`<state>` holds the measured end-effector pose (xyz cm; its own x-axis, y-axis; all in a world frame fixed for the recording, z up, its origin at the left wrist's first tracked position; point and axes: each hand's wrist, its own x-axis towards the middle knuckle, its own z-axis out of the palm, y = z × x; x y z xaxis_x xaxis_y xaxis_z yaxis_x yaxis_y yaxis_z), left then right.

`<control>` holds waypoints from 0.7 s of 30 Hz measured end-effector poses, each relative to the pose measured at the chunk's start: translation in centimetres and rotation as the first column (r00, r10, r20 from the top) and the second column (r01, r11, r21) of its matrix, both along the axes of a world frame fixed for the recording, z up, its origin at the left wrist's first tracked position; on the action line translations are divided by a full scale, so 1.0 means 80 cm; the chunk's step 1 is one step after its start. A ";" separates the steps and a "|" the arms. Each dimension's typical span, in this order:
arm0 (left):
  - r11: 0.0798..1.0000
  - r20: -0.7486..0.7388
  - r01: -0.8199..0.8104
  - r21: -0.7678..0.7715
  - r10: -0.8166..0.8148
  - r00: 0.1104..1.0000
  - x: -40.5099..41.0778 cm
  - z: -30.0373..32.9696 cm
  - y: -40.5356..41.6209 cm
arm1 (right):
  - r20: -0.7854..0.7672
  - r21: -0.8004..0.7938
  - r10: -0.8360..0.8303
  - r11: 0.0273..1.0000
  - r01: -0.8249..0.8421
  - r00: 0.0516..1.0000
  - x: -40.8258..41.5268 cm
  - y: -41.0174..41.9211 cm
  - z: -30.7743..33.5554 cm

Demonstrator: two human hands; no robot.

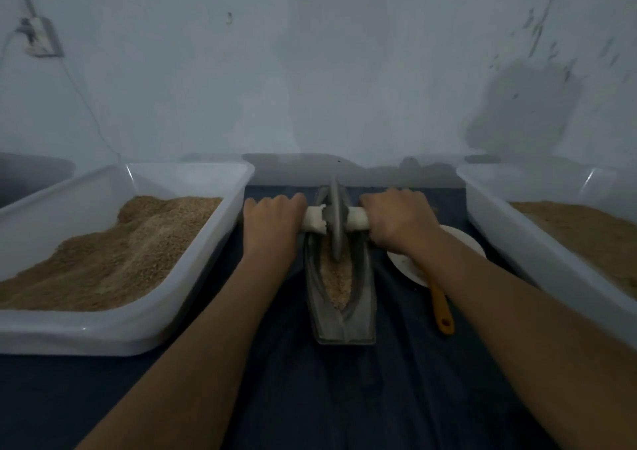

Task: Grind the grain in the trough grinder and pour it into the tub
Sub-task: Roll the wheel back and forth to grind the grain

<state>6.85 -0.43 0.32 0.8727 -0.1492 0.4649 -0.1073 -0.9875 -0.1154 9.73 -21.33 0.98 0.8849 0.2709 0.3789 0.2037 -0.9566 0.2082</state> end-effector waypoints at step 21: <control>0.998 -0.009 0.057 0.024 -0.057 0.998 -0.002 0.005 0.001 | -0.063 0.034 -0.043 0.998 0.045 0.997 -0.018 0.003 0.002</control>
